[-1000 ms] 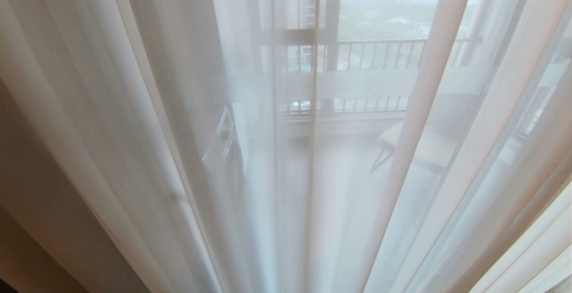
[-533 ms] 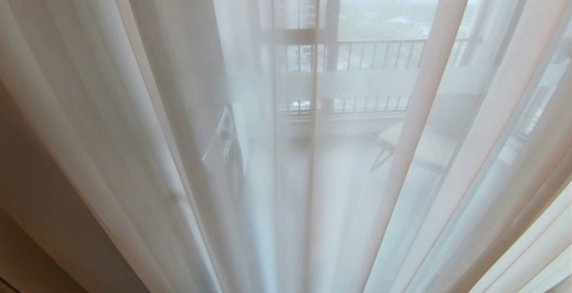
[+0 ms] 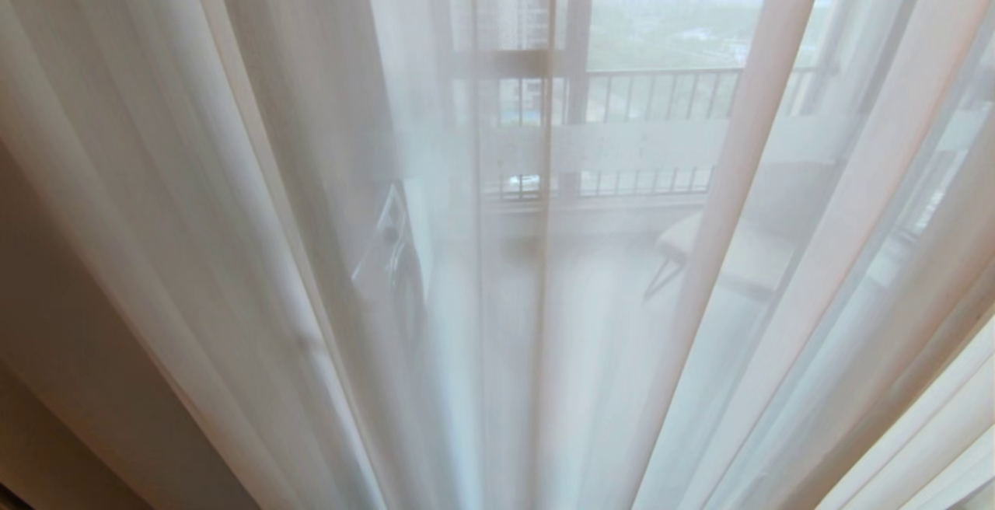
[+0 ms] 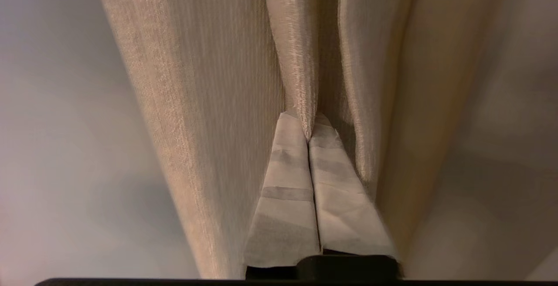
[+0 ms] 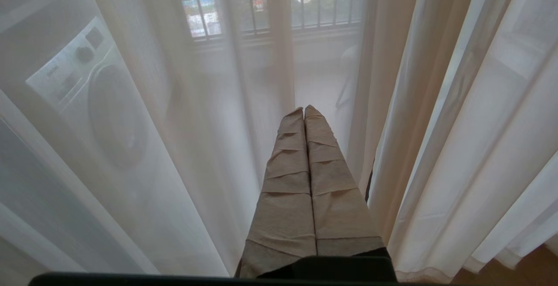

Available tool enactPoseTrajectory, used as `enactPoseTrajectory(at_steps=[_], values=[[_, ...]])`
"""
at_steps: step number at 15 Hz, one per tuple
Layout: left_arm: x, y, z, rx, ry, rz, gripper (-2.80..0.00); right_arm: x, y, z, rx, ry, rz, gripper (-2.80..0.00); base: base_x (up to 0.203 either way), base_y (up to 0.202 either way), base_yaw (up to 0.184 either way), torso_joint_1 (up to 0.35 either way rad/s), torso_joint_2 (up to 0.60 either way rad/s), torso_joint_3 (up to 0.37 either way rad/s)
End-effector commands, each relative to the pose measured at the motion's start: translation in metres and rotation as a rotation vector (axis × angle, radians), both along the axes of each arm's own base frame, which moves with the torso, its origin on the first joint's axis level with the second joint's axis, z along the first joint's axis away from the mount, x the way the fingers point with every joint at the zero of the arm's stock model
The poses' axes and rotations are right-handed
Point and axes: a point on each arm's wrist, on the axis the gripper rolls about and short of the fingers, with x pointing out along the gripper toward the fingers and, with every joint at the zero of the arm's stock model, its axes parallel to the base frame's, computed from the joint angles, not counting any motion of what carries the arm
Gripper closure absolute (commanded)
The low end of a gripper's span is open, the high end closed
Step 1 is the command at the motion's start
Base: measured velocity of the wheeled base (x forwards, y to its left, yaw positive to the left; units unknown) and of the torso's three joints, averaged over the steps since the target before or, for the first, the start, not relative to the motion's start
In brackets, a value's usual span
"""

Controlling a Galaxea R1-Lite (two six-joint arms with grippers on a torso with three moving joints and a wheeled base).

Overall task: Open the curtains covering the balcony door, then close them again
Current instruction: Close the outer curtains on both sides

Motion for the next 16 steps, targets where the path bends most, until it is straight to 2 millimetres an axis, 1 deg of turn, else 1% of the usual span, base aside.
enactPoseTrajectory(at_steps=[1, 6, 9, 12, 14, 16], values=[[-0.002, 0.001, 0.004, 0.034, -0.022, -0.013, 0.0, 0.0, 0.0, 0.0, 0.001, 0.001, 0.0, 0.0, 0.0, 0.0, 0.0, 0.0, 0.0, 0.0], [-0.008, -0.005, 0.016, 0.068, -0.05, -0.018, 0.0, 0.0, 0.0, 0.0, 0.001, 0.001, 0.0, 0.0, 0.0, 0.0, 0.0, 0.0, 0.0, 0.0], [-0.016, -0.014, 0.03, 0.095, -0.077, -0.066, 0.0, 0.0, 0.0, 0.0, 0.001, 0.001, 0.0, 0.0, 0.0, 0.0, 0.0, 0.0, 0.0, 0.0], [-0.025, -0.03, 0.043, 0.107, -0.125, -0.144, 0.0, 0.0, 0.0, 0.0, 0.001, 0.0, 0.0, 0.0, 0.0, 0.0, 0.0, 0.0, 0.0, 0.0], [-0.032, -0.044, 0.049, 0.102, -0.152, -0.225, 0.0, 0.0, 0.0, 0.0, 0.001, 0.001, 0.0, 0.0, 0.0, 0.0, 0.0, 0.0, 0.0, 0.0], [-0.041, -0.062, 0.055, 0.1, -0.169, -0.32, 0.0, 0.0, 0.0, 0.0, 0.001, 0.0, 0.0, 0.0, 0.0, 0.0, 0.0, 0.0, 0.0, 0.0]])
